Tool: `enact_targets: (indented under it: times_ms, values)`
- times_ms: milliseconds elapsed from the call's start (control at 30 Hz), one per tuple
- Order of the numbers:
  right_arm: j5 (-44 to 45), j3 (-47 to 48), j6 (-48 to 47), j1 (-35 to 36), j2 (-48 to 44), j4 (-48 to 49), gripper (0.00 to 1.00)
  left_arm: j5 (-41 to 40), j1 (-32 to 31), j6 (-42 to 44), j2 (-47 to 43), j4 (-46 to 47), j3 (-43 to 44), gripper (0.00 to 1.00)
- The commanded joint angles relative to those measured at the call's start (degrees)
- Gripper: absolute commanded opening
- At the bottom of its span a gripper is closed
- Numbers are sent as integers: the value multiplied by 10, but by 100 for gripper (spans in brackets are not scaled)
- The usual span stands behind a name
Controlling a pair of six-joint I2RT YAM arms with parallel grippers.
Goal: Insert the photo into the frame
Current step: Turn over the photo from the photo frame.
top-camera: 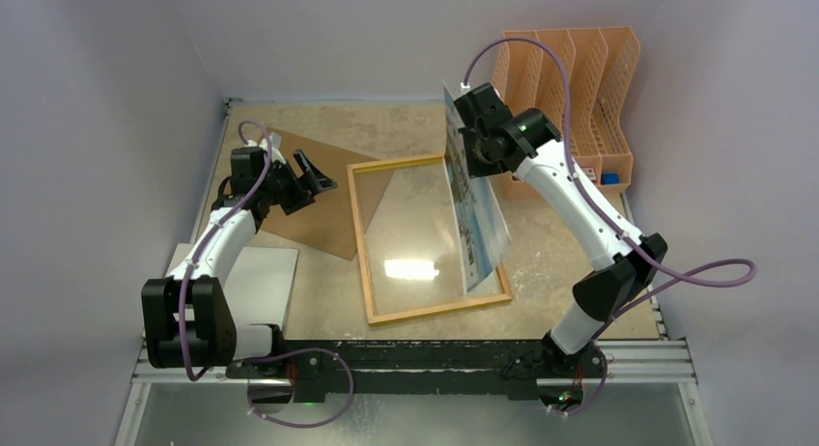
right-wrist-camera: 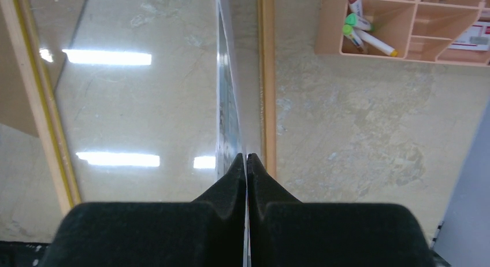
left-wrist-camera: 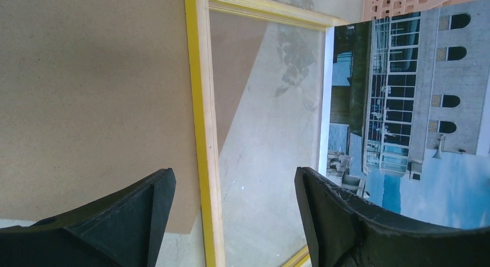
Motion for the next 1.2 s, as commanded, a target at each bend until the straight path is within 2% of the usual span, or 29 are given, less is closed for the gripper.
enact_targets:
  times_ms: [0, 167, 333, 500, 667, 867, 1167]
  values:
    - [63, 20, -14, 5, 4, -19, 0, 0, -2, 1, -1, 12, -5, 79]
    - [125, 6, -13, 18, 2, -23, 0, -1, -1, 1, 2, 13, -7, 79]
    - [99, -6, -7, 32, 8, -16, 0, -2, -2, 1, 3, 12, -6, 79]
    - [2, -10, 7, 60, 15, 1, 0, -1, -1, 2, 2, 5, -6, 79]
    - [-52, -35, 36, 101, 14, 46, 12, 11, -1, -2, 3, 7, -5, 79]
    - [-94, -93, 76, 144, 34, 123, 18, 32, -1, -18, 2, 24, -5, 88]
    - [-34, -109, 163, 173, 92, 219, 18, 38, -1, -25, 8, 36, -10, 90]
